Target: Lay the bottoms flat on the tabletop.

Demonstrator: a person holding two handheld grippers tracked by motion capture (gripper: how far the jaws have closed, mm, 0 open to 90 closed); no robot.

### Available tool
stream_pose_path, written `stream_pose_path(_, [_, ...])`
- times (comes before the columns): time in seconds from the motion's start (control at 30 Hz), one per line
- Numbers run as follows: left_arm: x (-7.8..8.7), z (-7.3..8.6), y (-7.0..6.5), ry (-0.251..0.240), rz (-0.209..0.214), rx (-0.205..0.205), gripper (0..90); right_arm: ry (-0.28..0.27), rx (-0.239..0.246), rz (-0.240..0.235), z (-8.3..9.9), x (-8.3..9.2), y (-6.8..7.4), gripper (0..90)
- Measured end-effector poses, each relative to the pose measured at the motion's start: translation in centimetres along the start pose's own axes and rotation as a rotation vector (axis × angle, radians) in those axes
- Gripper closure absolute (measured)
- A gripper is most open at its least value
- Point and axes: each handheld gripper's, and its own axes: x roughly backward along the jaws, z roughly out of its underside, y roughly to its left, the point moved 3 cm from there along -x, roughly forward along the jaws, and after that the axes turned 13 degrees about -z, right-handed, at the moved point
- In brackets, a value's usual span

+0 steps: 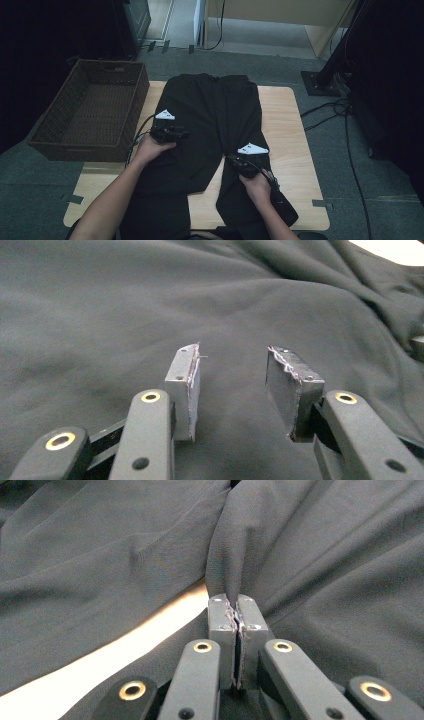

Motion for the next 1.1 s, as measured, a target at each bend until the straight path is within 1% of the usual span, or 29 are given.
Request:
stream_pose_path(0.1, [-0.1, 0.4, -0.1, 0.004, 0.004, 0.01, 57.3, 0.001, -0.002, -0.005, 0.3, 0.3, 0.3, 88.6])
stream_pose_path(0.13, [-0.2, 0.9, -0.5, 0.012, 0.014, -0.002, 57.3, 0.0, -0.007, -0.013, 0.7, 0.6, 0.7, 88.4])
stream_pose_path(0.17, [-0.2, 0.9, -0.5, 0.012, 0.014, -0.002, 57.3, -0.002, -0.005, -0.012, 0.8, 0.7, 0.7, 88.2])
stream_pose_path(0.2, [-0.4, 1.5, -0.8, 0.026, 0.012, -0.026, 57.5, 0.0, -0.005, -0.013, 0.9, 0.8, 0.8, 88.1])
stream_pose_path(0.23, [-0.4, 1.7, -0.9, 0.007, 0.009, -0.038, 57.9, 0.001, -0.001, -0.012, 0.9, 0.8, 0.8, 87.8])
stream_pose_path(0.33, [-0.2, 1.9, -1.0, 0.003, 0.008, -0.035, 59.2, -0.002, -0.012, -0.016, 0.9, 0.8, 0.7, 86.4])
stream_pose_path(0.37, [-0.1, 2.0, -1.1, 0.003, 0.005, -0.043, 58.7, -0.004, -0.013, -0.017, 0.9, 0.8, 0.7, 86.1])
stream_pose_path(0.4, [-0.1, 2.0, -1.1, 0.003, 0.005, -0.043, 58.7, -0.004, -0.013, -0.017, 0.9, 0.8, 0.7, 86.1])
stream_pose_path(0.43, [-0.1, 2.0, -1.2, 0.006, 0.002, -0.065, 58.7, -0.004, -0.009, -0.017, 0.8, 0.8, 0.6, 85.7])
stream_pose_path(0.47, [0.0, 2.1, -1.2, 0.008, 0.009, -0.069, 59.0, -0.002, -0.007, -0.018, 0.8, 0.7, 0.7, 83.3])
stream_pose_path(0.53, [0.2, 2.2, -1.1, 0.013, 0.017, -0.064, 62.9, -0.003, 0.0, -0.016, 0.7, 0.7, 0.7, 79.1])
stream_pose_path(0.57, [0.2, 2.2, -1.1, 0.013, 0.017, -0.064, 66.1, -0.003, 0.0, -0.016, 0.7, 0.7, 0.7, 79.1])
stream_pose_path(0.6, [0.4, 2.4, -1.1, 0.008, -0.008, -0.085, 71.6, -0.024, -0.002, -0.036, 0.5, 0.8, 0.6, 76.6])
stream_pose_path(0.67, [0.4, 2.5, -0.9, 0.011, -0.025, -0.076, 78.7, -0.055, -0.014, -0.05, 0.1, 1.1, 0.5, 75.3])
stream_pose_path(0.7, [0.4, 2.5, -0.9, 0.011, -0.025, -0.076, 82.7, -0.057, -0.017, -0.051, -0.1, 1.1, 0.4, 74.2])
stream_pose_path(0.73, [0.4, 2.5, -0.9, 0.014, -0.043, -0.075, 85.6, -0.056, -0.019, -0.048, -0.3, 1.1, 0.3, 73.1])
stream_pose_path(0.77, [0.4, 2.5, -0.9, 0.014, -0.043, -0.075, 87.6, -0.051, -0.015, -0.042, -0.4, 1.2, 0.1, 72.3])
stream_pose_path(0.8, [0.4, 2.5, -1.0, 0.011, -0.054, -0.077, 87.6, -0.051, -0.015, -0.042, -0.4, 1.2, 0.1, 72.3])
stream_pose_path(0.83, [0.4, 2.5, -1.1, 0.007, -0.065, -0.095, 90.0, -0.053, -0.03, -0.042, -0.7, 1.3, -0.2, 71.1])
stream_pose_path(0.9, [0.4, 2.6, -1.2, 0.006, -0.068, -0.1, 90.0, -0.058, -0.034, -0.045, -0.8, 1.3, -0.4, 70.7])
stream_pose_path(0.93, [0.4, 2.6, -1.3, 0.005, -0.073, -0.104, 90.0, -0.061, -0.041, -0.042, -1.0, 1.4, -0.6, 70.7])
stream_pose_path(0.97, [0.5, 2.6, -1.4, 0.006, -0.072, -0.109, 90.0, -0.07, -0.036, -0.034, -1.4, 1.4, -0.9, 70.6])
stream_pose_path(1.0, [0.6, 2.7, -1.5, 0.013, -0.063, -0.104, 90.0, -0.075, -0.028, -0.029, -1.6, 1.4, -1.0, 70.5])
stream_pose_path(1.03, [0.6, 2.7, -1.5, 0.013, -0.063, -0.104, 90.0, -0.075, -0.028, -0.029, -1.6, 1.4, -1.0, 70.5])
stream_pose_path(1.07, [0.8, 2.8, -1.8, 0.03, -0.039, -0.086, 90.0, -0.064, -0.026, -0.023, -2.1, 1.4, -1.4, 69.5])
stream_pose_path(1.1, [0.9, 2.8, -2.0, 0.038, -0.028, -0.086, 90.0, -0.067, -0.033, -0.022, -2.3, 1.5, -1.5, 69.3])
